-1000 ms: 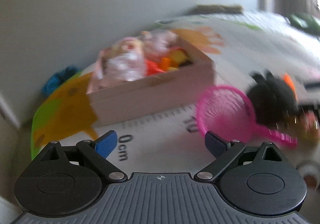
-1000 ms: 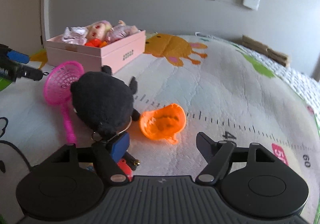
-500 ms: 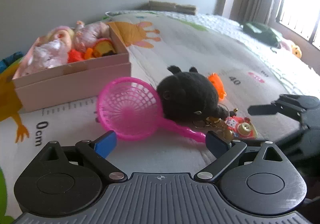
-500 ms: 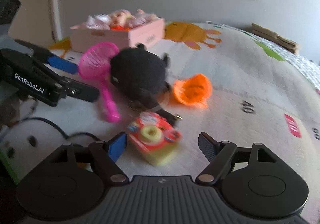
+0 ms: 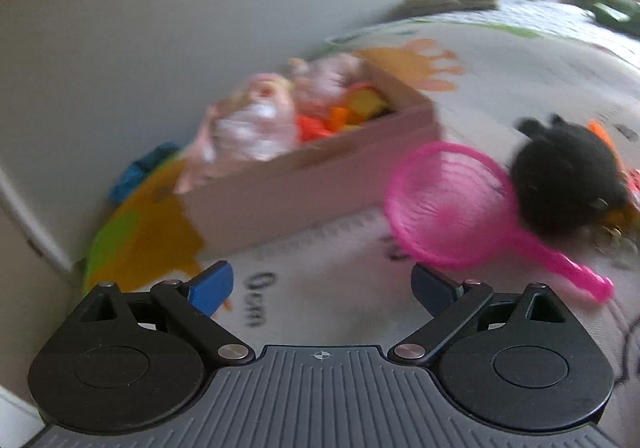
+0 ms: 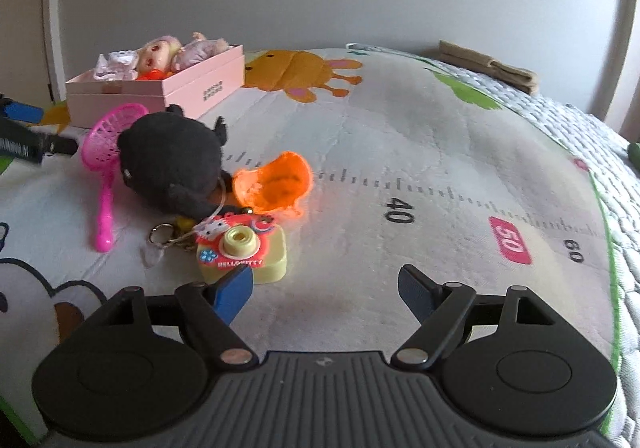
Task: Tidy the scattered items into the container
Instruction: 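Grasp the pink scoop net with the left gripper while the right grasps the Hello Kitty toy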
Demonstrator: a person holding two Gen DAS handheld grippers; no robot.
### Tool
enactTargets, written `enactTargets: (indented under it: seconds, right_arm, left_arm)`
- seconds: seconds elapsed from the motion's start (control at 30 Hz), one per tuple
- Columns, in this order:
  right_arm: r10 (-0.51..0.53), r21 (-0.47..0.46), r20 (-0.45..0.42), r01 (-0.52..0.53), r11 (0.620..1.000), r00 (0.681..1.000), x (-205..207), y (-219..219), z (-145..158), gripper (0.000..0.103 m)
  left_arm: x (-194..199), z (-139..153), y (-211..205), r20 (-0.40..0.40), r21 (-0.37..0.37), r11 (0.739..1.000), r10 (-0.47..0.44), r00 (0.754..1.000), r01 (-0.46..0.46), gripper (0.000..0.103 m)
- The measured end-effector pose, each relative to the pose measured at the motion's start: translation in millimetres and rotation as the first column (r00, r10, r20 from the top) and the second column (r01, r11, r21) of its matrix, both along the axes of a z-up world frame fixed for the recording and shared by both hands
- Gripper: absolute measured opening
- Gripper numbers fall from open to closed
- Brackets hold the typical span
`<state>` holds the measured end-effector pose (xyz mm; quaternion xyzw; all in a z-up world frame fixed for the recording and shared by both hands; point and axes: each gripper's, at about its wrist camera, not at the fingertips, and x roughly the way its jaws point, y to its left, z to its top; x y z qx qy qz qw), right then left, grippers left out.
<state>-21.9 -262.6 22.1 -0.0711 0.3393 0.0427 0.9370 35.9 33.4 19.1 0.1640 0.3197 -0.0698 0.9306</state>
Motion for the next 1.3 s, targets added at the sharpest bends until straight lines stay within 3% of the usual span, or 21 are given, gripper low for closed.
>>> enactTargets:
  seconds: [0.07, 0.17, 0.23, 0.37, 0.5, 0.57, 0.8, 0.87, 0.9, 1.13, 1.3]
  right_arm:
    - [0.004, 0.005, 0.002, -0.004, 1.0, 1.0, -0.2, 1.5, -0.2, 0.082]
    - [-0.008, 0.009, 0.006, 0.008, 1.0, 1.0, -0.5, -0.4, 0.4, 0.083]
    - [-0.013, 0.009, 0.01, 0.013, 1.0, 1.0, 0.1, -1.9, 1.4, 0.083]
    - [-0.015, 0.012, 0.014, 0.015, 1.0, 1.0, -0.9, -3.2, 2.7, 0.083]
    - [-0.017, 0.016, 0.014, 0.017, 1.0, 1.0, 0.4, -4.0, 3.5, 0.083]
    - [-0.016, 0.018, 0.015, 0.016, 1.0, 1.0, 2.2, -3.2, 3.8, 0.083]
    - [0.019, 0.031, 0.019, -0.019, 0.999, 1.0, 3.5, 4.9, 5.7, 0.085]
    - [0.035, 0.032, 0.019, -0.035, 0.999, 0.999, 4.2, 7.9, 6.0, 0.085]
    - [0.043, 0.032, 0.019, -0.044, 0.999, 0.999, 4.4, 9.8, 5.7, 0.085]
    - [0.108, 0.034, 0.018, -0.108, 0.994, 0.994, 5.2, 25.8, 4.2, 0.085]
    - [0.16, 0.006, 0.023, -0.161, 0.987, 0.987, 11.6, 38.3, -2.1, 0.085]
  left_arm:
    - [1.3, 9.8, 10.1, -0.019, -0.117, 0.993, -0.013, 1.0, 0.01, 0.099]
    - [0.7, 21.6, 15.8, -0.087, -0.352, 0.93, -0.141, 0.986, 0.102, 0.1]
    - [-1.4, 22.9, 6.0, -0.094, -0.391, 0.909, -0.193, 0.977, 0.142, 0.1]
    - [0.7, 9.7, -31.5, -0.114, -0.265, 0.941, -0.246, 0.963, 0.209, 0.1]
    - [4.7, -8.2, -51.7, -0.099, -0.13, 0.967, -0.234, 0.967, 0.22, 0.1]
    - [8.3, -11.3, -53.0, -0.089, -0.097, 0.972, -0.223, 0.971, 0.215, 0.1]
    - [13.8, -7.8, -42.0, -0.048, -0.134, 0.967, -0.225, 0.973, 0.217, 0.099]
    - [12.7, -4.7, -37.1, -0.038, -0.147, 0.964, -0.23, 0.973, 0.222, 0.086]
    - [12.7, -3.9, -34.3, -0.043, -0.153, 0.964, -0.228, 0.973, 0.219, 0.085]
    - [5.0, -5.2, -19.5, -0.063, -0.153, 0.961, -0.244, 0.968, 0.232, 0.085]
    - [-6.4, -4.5, 1.7, -0.072, -0.095, 0.975, -0.206, 0.976, 0.198, 0.092]
